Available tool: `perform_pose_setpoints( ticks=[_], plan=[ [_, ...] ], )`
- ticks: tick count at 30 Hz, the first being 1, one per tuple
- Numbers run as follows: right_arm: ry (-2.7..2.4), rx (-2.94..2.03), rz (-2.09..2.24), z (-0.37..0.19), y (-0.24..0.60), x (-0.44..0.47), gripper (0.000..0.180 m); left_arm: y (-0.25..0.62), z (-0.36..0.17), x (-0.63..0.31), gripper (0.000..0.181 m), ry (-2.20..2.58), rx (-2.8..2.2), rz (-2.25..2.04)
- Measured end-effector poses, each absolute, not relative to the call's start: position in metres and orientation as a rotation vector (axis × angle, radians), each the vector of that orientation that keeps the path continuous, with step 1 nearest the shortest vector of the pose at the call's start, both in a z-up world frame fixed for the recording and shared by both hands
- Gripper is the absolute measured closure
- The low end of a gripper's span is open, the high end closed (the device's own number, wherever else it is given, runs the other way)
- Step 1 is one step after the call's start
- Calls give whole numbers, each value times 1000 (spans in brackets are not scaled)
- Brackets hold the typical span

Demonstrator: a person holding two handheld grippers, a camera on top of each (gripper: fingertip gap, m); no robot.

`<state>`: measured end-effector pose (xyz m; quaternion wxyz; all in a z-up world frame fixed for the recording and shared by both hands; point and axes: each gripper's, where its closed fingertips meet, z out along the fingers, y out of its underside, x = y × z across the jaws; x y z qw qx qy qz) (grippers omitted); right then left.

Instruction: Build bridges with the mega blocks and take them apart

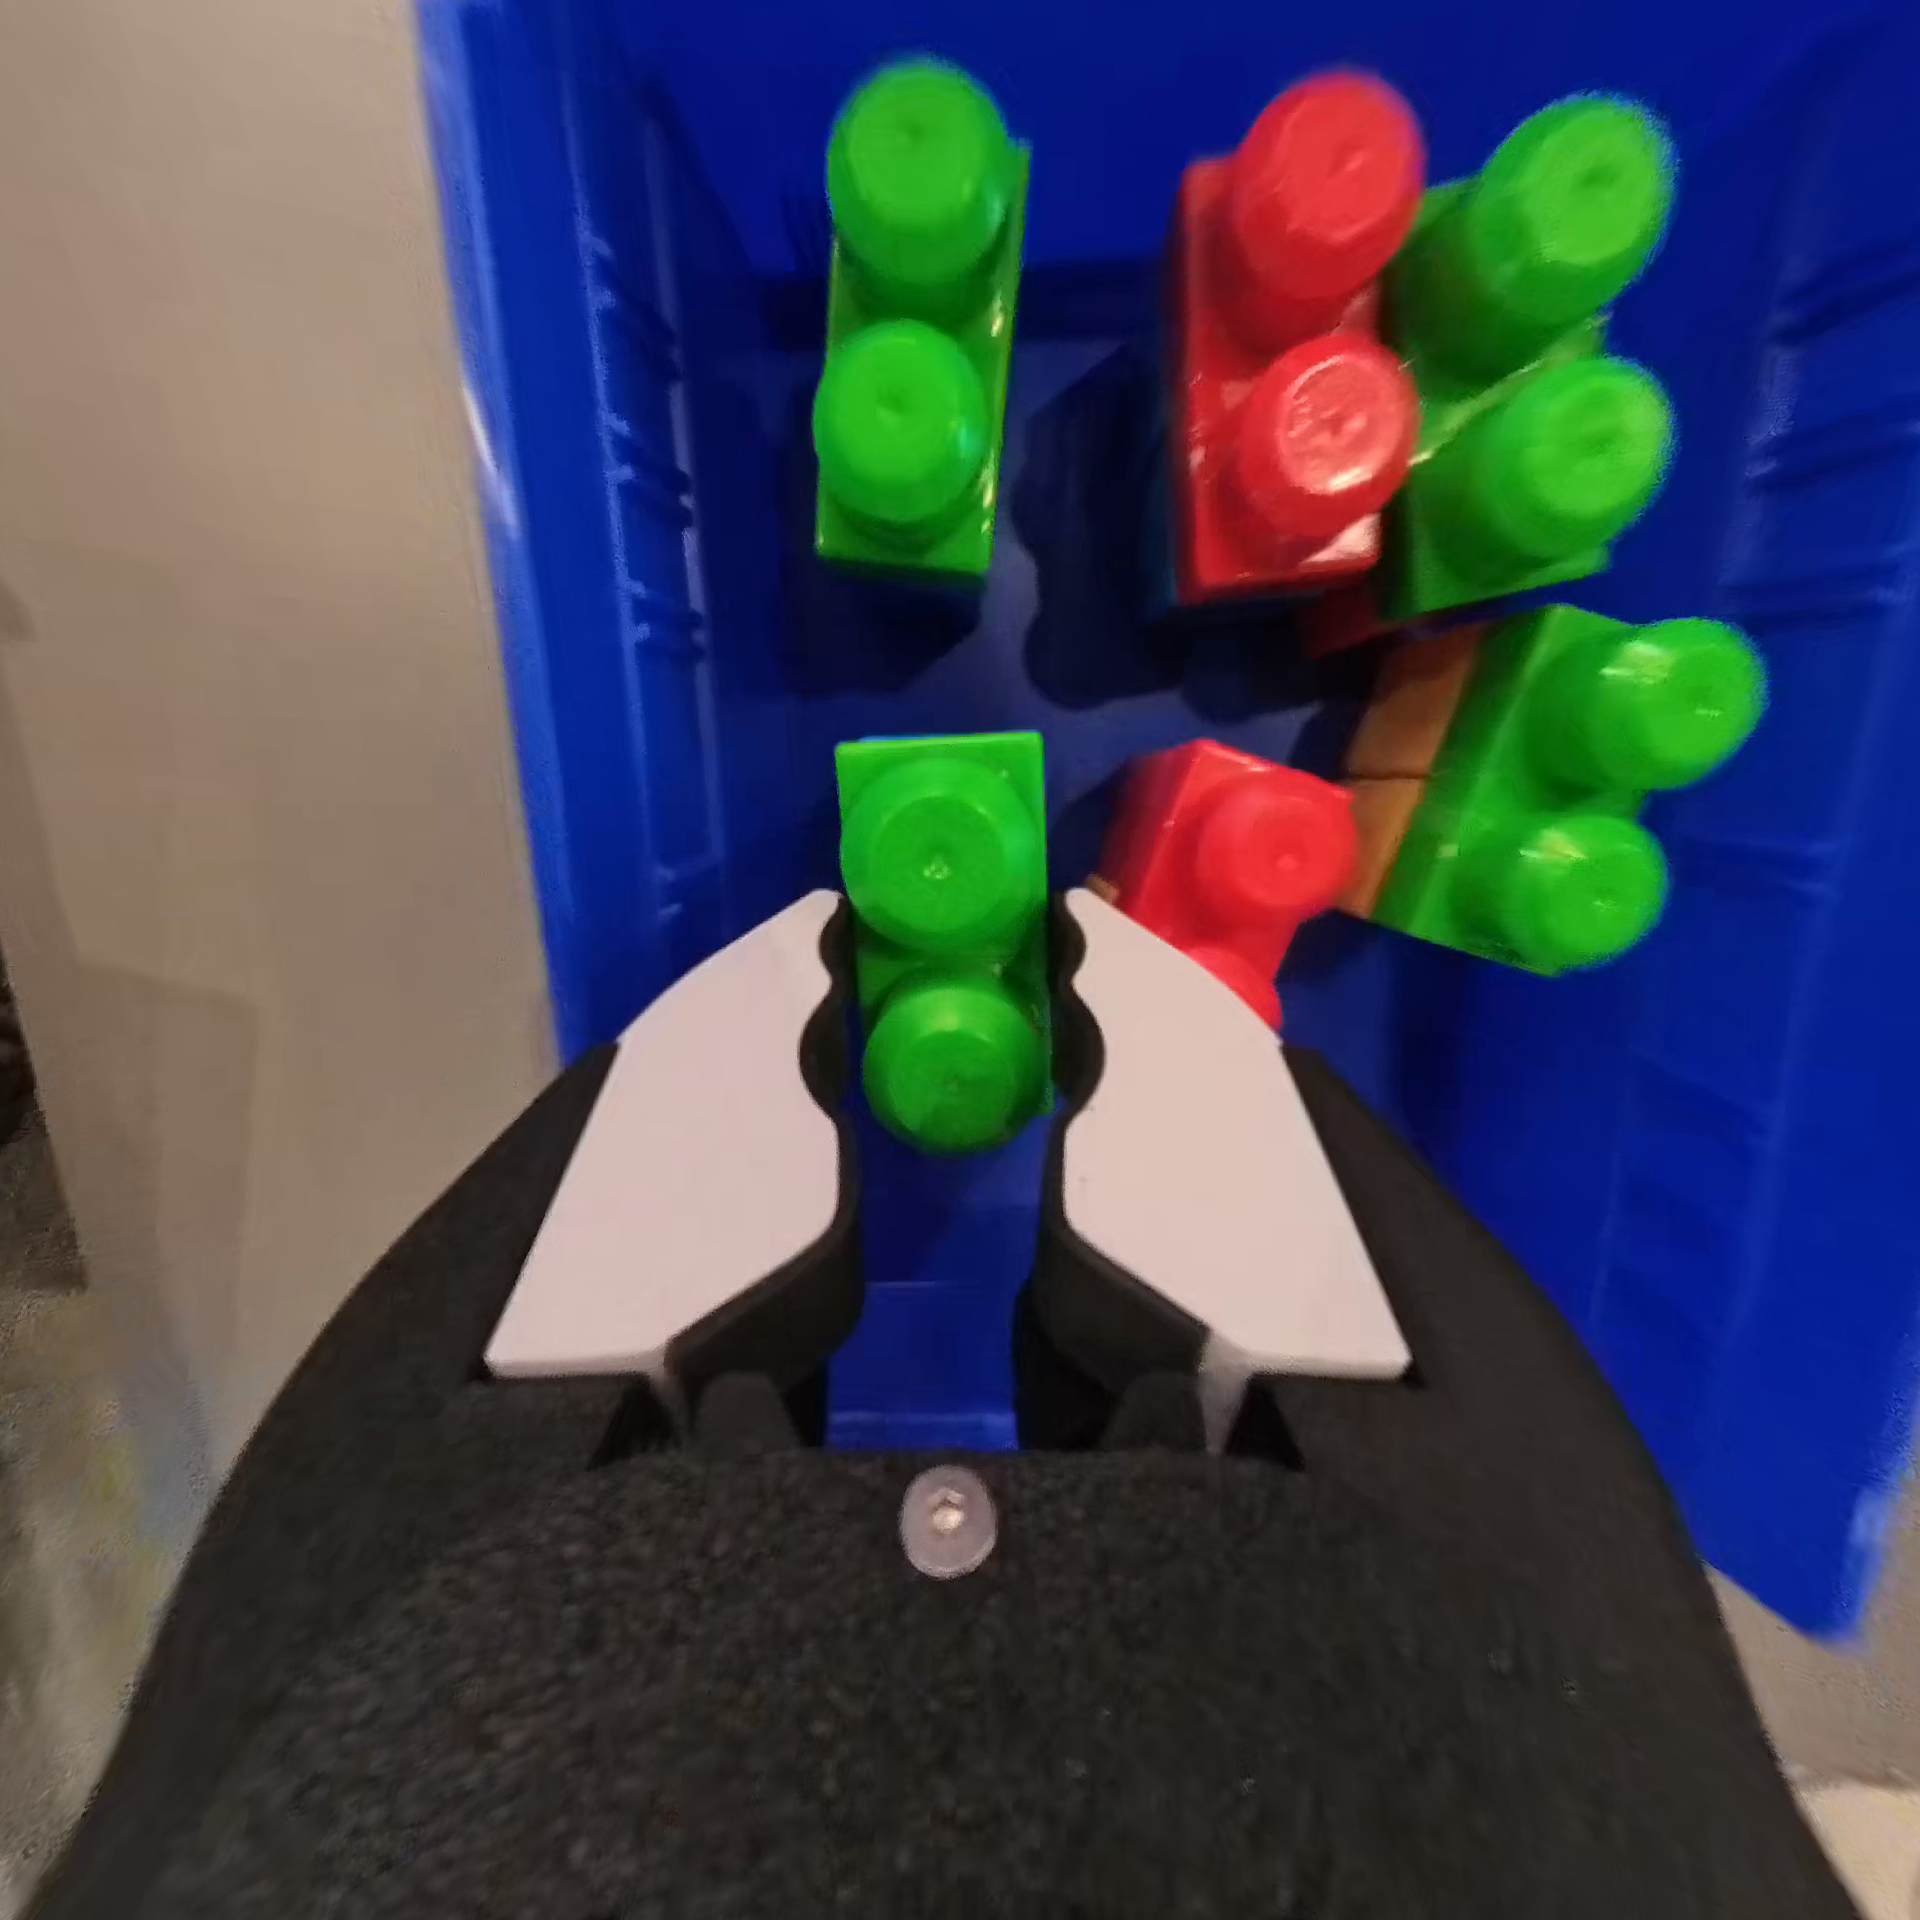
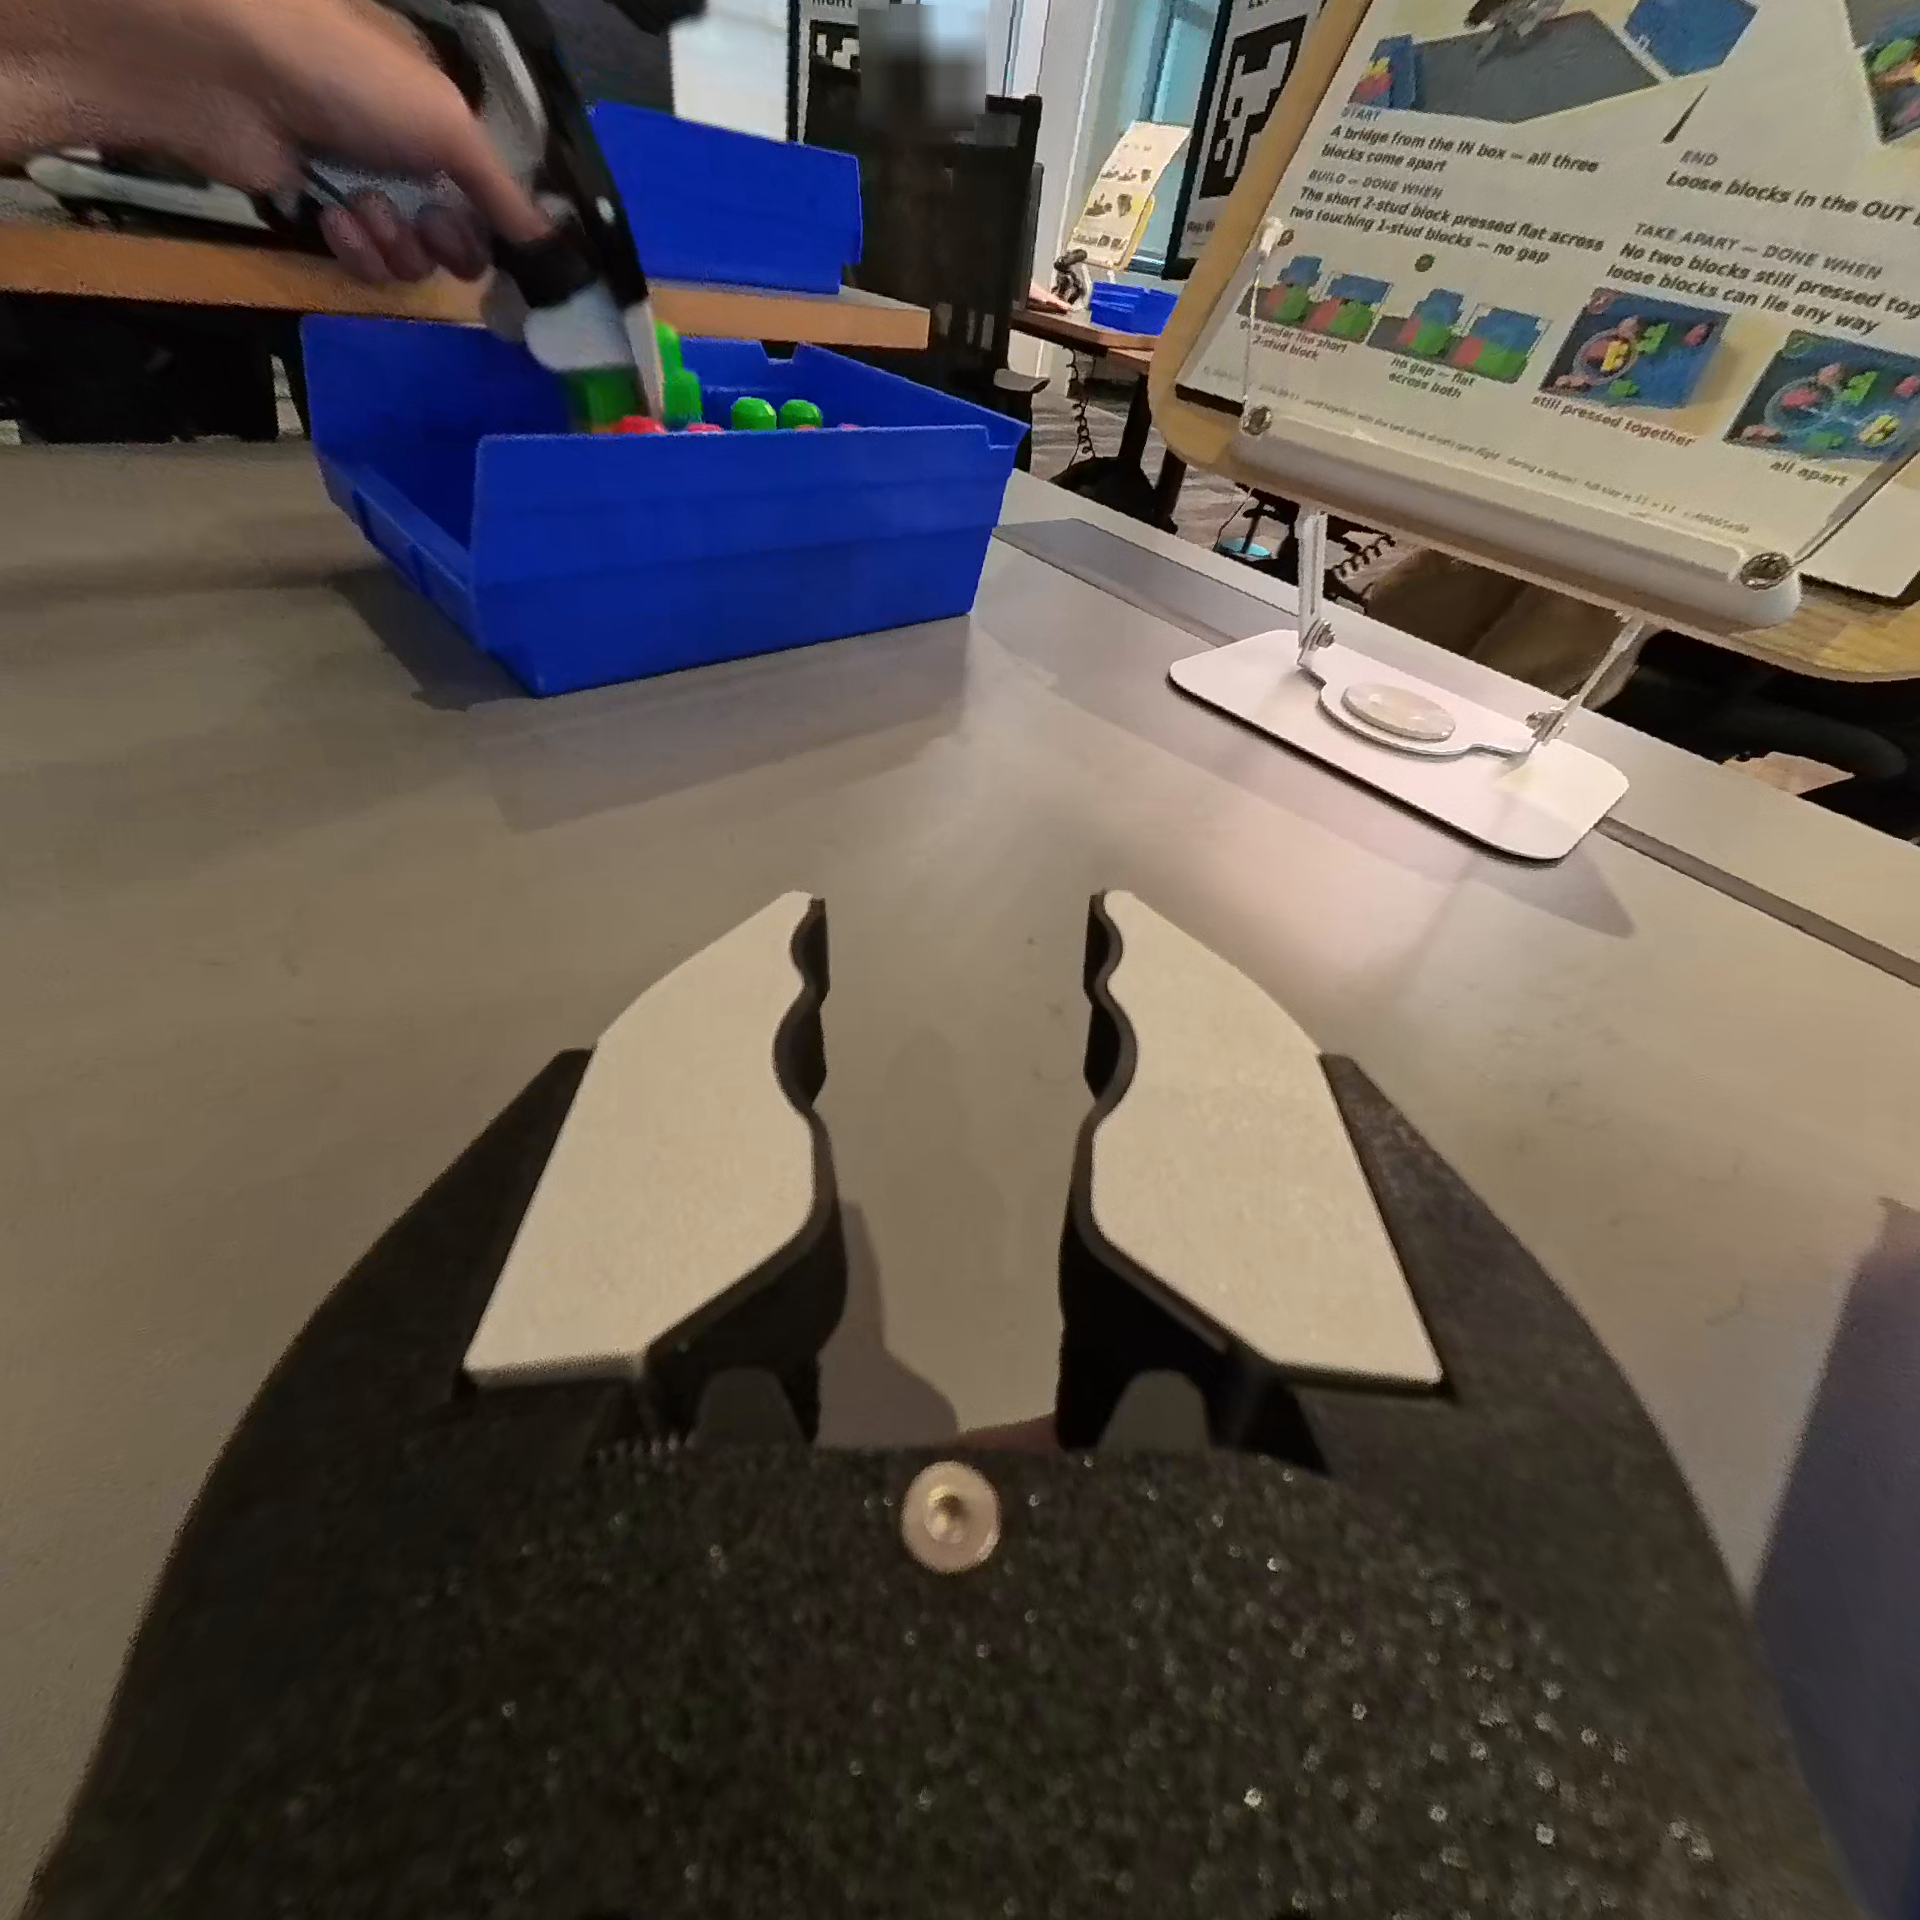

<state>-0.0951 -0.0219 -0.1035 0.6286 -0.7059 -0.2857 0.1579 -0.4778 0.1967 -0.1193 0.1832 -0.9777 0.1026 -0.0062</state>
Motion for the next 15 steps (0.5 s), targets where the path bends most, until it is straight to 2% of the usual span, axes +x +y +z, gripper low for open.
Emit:
perform_pose_setpoints(
  ticks=[1, 5, 8, 11, 15],
  plan=[
    [-651, -1613, 362, -102, -22, -94, 134, 196, -103, -473, 146, 314, -2697, -66],
    [-627, -1582, 380, -96, -24, -91, 136, 170, -24, -436, 146, 469, -2355, -249],
    [-603, -1548, 429, -87, -26, -91, 136, 127, 9, -386, 146, 576, -2131, -460],
    [-578, -1500, 492, -77, -30, -90, 136, 78, 10, -328, 146, 732, -1951, -657],
    [-529, -1487, 549, -73, -29, -84, 137, 40, -27, -277, 146, 864, -1907, -762]
  ],
)
